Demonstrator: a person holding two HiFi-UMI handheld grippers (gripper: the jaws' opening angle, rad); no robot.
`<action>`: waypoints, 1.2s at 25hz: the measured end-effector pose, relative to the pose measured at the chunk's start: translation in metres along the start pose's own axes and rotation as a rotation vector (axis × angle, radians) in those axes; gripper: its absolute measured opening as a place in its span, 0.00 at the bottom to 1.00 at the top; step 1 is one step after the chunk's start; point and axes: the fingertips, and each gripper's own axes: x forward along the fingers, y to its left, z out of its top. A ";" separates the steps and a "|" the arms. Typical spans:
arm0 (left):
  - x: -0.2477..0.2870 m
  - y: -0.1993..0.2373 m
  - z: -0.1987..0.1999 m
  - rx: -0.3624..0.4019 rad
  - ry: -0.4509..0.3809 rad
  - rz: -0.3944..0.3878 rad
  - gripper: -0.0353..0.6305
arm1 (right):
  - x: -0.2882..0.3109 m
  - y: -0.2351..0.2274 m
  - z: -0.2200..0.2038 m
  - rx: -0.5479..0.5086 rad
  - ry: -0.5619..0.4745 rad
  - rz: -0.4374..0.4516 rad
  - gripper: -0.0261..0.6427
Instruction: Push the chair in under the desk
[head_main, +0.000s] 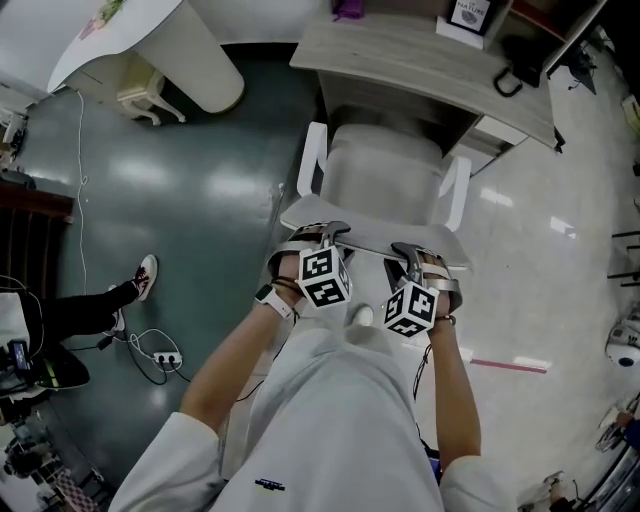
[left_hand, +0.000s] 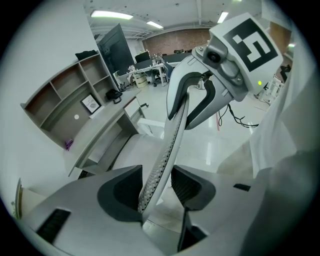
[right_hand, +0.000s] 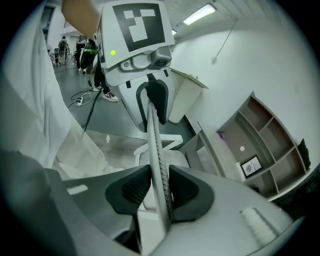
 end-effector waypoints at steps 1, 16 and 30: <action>0.002 0.007 0.000 0.004 -0.007 0.009 0.32 | 0.004 -0.005 0.001 0.006 0.000 0.005 0.22; 0.039 0.102 0.014 0.089 -0.074 0.067 0.32 | 0.063 -0.086 0.006 0.123 0.057 0.049 0.23; 0.061 0.164 0.028 0.143 -0.116 0.069 0.34 | 0.094 -0.139 0.011 0.176 0.082 0.015 0.23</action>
